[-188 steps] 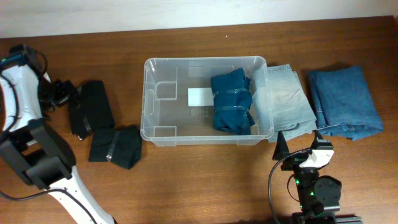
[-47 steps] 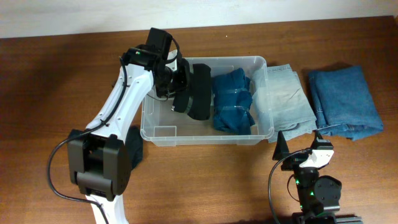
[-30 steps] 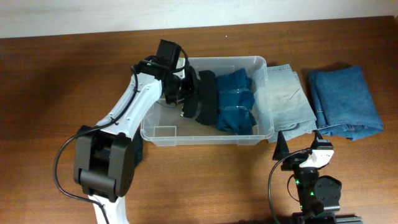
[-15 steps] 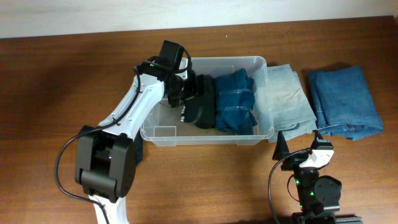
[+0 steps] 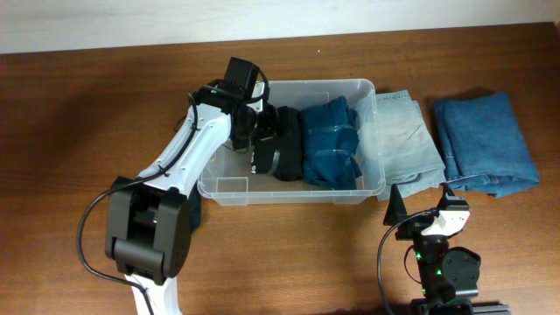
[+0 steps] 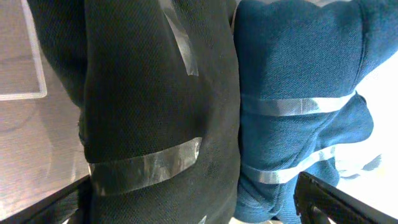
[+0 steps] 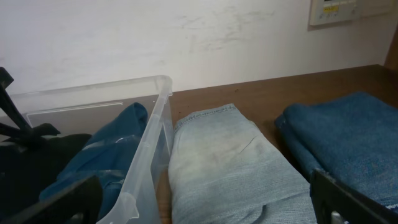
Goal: Pack container
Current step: 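Place the black bundle beside the teal bundle and release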
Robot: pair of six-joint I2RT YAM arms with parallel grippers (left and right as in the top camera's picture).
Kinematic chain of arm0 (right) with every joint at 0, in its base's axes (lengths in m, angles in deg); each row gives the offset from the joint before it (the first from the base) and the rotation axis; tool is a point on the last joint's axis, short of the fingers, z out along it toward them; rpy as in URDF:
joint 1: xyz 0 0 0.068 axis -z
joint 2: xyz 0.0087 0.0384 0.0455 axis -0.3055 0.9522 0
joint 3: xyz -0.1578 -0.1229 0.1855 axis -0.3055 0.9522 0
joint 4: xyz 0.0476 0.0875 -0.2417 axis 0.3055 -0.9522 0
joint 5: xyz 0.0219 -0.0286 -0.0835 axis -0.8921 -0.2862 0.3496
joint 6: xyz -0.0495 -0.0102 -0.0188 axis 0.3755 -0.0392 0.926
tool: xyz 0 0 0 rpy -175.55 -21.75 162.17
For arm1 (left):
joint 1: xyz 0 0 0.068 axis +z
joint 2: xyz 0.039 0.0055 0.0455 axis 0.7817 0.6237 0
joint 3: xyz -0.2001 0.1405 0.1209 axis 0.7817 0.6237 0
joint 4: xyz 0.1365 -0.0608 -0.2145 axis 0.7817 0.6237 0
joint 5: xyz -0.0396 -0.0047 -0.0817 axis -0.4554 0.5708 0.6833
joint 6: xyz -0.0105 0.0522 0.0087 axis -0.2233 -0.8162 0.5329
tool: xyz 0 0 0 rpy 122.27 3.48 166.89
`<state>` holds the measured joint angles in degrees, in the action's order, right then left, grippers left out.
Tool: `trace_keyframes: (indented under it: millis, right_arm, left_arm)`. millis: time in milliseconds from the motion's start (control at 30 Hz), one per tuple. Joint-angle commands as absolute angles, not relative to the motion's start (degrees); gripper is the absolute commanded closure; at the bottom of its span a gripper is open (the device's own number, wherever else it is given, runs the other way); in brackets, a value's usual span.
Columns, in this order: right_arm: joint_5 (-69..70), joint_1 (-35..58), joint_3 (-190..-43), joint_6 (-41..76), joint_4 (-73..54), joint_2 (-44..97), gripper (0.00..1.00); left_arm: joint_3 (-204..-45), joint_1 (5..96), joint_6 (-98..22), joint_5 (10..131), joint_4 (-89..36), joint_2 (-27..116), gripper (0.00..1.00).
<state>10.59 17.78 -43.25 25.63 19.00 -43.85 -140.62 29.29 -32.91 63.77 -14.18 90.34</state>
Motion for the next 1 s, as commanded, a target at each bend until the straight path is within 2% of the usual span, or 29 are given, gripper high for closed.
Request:
trace_keyframes:
  millis: [0, 633, 767, 967]
  right_arm:
    - [10.5, 17.4, -42.8, 25.2, 18.8, -44.3, 0.02]
    - [10.5, 17.4, -42.8, 25.2, 18.8, -44.3, 0.02]
    - [10.5, 17.4, -42.8, 25.2, 18.8, -44.3, 0.02]
    - [10.5, 17.4, -42.8, 25.2, 18.8, -44.3, 0.02]
  left_arm:
    - [-140.5, 28.9, -35.4, 62.3, -13.9, 90.2, 0.01]
    - [-151.7, 28.9, -41.2, 49.5, -3.6, 90.0, 0.01]
    - [-159.3, 29.2, -43.8, 48.6, 3.2, 89.7, 0.01]
    - [-170.6, 33.4, -41.2, 47.4, 16.3, 89.6, 0.01]
